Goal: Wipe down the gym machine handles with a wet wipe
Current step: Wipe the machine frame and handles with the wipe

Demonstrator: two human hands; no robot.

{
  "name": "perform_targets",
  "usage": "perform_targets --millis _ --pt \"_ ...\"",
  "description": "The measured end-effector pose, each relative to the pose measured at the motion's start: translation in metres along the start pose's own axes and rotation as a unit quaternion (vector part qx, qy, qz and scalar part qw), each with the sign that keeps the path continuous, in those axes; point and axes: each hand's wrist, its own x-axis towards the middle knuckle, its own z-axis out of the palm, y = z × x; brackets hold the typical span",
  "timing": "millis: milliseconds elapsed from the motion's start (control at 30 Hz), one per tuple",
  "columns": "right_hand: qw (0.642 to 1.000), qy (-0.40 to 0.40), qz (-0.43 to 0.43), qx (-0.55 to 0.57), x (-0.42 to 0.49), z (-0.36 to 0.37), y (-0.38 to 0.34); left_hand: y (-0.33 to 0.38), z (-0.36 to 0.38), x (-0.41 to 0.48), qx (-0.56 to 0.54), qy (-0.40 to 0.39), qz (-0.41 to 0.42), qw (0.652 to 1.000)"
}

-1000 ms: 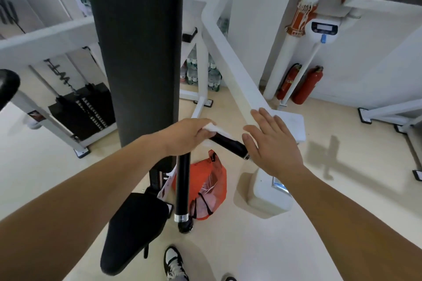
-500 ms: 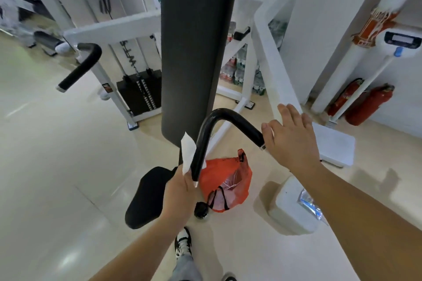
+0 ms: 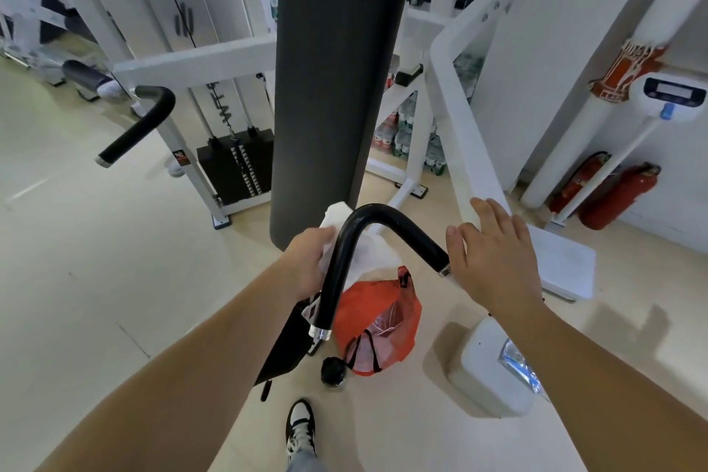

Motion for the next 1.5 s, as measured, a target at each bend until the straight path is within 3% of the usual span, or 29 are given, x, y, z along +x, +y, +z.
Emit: perform_targets --millis 100,233,300,433,633,767,833,900,1033,1100,1200,1300,1400,1433,1500 --pt "1.0 -0.011 0.01 0.003 0.003 0.0 -0.001 0.01 0.016 0.005 0.002 -0.048 -0.003 0.999" --pt "1.0 -0.025 0.013 0.008 0.004 0.0 0.0 0.0 0.012 -0.003 0.023 -0.013 0.013 1.0" --pt "1.0 -0.025 0.014 0.011 0.004 0.001 0.001 -0.017 0.003 -0.008 0.037 0.005 0.007 0.999" --pt "1.0 -0.024 0.013 0.014 0.004 0.002 0.001 -0.073 -0.028 -0.016 -0.005 -0.032 -0.026 0.999" --pt "0.999 -0.036 0.014 0.009 0.003 0.002 -0.001 -0.136 -0.045 -0.06 -0.027 0.048 -0.056 0.997" --pt "0.998 -0.062 0.009 0.003 -0.001 -0.001 -0.002 -0.147 -0.057 -0.092 -0.035 0.047 -0.036 0.998" --pt "0.997 -0.065 0.018 0.029 -0.011 -0.006 -0.008 -0.141 -0.061 -0.105 -0.028 0.082 -0.022 0.996" --pt "0.99 -0.033 0.031 0.136 -0.03 -0.017 -0.034 -0.133 -0.066 -0.114 0.007 0.083 0.01 0.996" --pt "0.939 -0.041 -0.01 0.342 -0.082 -0.041 -0.12 -0.125 -0.08 -0.123 -0.022 0.032 0.034 0.999" --pt "0.895 -0.09 0.012 0.437 -0.1 -0.052 -0.16 -0.115 -0.092 -0.127 -0.036 0.013 0.055 0.998" --pt "0.803 -0.199 0.117 0.549 -0.106 -0.069 -0.212 -0.096 -0.129 -0.134 -0.072 -0.046 0.062 0.994" --pt "0.718 -0.334 0.2 0.576 -0.098 -0.074 -0.266 -0.081 -0.187 -0.136 -0.129 -0.1 0.05 0.985" --pt "0.563 -0.46 0.246 0.641 -0.087 -0.072 -0.327 -0.063 -0.246 -0.131 -0.16 -0.095 0.038 0.982" --pt "0.526 -0.478 0.243 0.66 -0.084 -0.069 -0.347 -0.058 -0.268 -0.126 -0.165 -0.084 0.028 0.982" --pt "0.495 -0.498 0.235 0.672 -0.078 -0.063 -0.388 -0.047 -0.305 -0.119 -0.157 -0.088 0.03 0.983"
